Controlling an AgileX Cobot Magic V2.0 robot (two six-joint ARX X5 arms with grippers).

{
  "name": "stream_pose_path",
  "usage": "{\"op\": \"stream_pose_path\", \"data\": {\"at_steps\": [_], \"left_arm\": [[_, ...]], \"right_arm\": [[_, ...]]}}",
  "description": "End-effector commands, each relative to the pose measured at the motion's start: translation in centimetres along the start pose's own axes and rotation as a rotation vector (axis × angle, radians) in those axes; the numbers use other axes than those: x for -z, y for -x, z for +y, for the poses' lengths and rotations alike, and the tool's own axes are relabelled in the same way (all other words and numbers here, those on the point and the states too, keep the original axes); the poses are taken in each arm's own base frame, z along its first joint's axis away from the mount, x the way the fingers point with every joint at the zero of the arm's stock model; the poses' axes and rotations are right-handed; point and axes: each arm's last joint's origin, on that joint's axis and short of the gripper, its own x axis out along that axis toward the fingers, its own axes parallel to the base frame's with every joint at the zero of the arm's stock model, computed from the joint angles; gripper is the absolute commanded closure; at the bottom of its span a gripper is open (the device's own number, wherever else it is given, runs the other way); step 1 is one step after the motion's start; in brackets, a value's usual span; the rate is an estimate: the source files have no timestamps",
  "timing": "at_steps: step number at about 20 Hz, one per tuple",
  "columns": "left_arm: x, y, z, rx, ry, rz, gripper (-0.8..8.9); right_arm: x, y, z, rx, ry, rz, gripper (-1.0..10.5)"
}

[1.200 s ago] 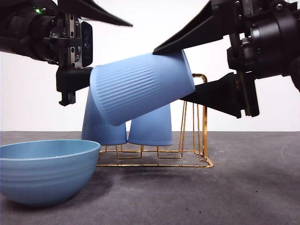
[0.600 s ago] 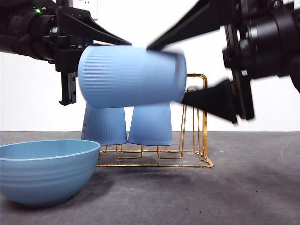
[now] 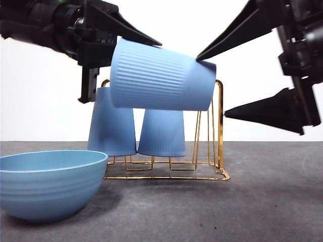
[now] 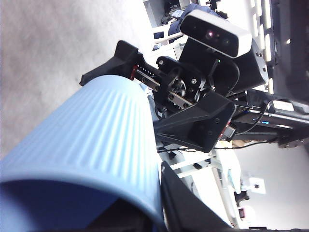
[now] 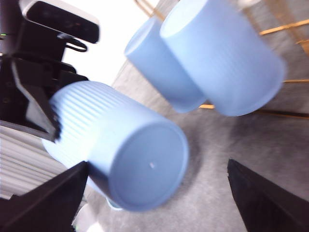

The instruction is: Right arm lift cup from the cupboard, then place it on the right of the bowl

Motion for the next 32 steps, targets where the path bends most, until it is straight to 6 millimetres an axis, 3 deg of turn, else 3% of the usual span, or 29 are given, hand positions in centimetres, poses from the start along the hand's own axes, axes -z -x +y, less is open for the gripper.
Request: {"op": "stream_pose_path", "data": {"at_steps": [1, 7, 12, 17, 20, 26, 32], "left_arm": [[-1.2, -0.6, -1.2, 0.043, -0.05, 0.017, 8.08], [-2.1, -1.0, -2.9, -0.007, -0.053, 0.013, 8.08], [-1.5, -1.7, -3.2, -0.146, -0.01, 0.031, 8.08], [-0.4, -4.1, -3.8, -0.278, -0.026, 0.079, 8.07], [0.0, -5.6, -4.6, -0.383, -0.038, 0.099, 8.07], [-0.5, -8.3, -5.3, -0.62, -0.063, 0.208, 8.07], [-1.6, -11.9, -6.0, -0.894, -0.198, 0.38, 8.07]], "right_arm": [[0.1, 0.3, 0.0, 0.022, 0.025, 0.012, 4.9], [0.4, 1.7, -0.8, 0.115, 0.042, 0.061, 4.6], [-0.4, 3.3, 0.5, 0.144, 0.075, 0.024, 4.6], [-1.4, 5.9, 3.1, 0.359, 0.207, 0.02, 4.6], [-1.3, 8.8, 5.2, 0.513, 0.233, -0.023, 4.6], [-1.2, 11.8, 7.9, 0.506, 0.205, -0.117, 4.6], [-1.0, 13.5, 8.7, 0.683, 0.243, -0.087, 4.6]]}}
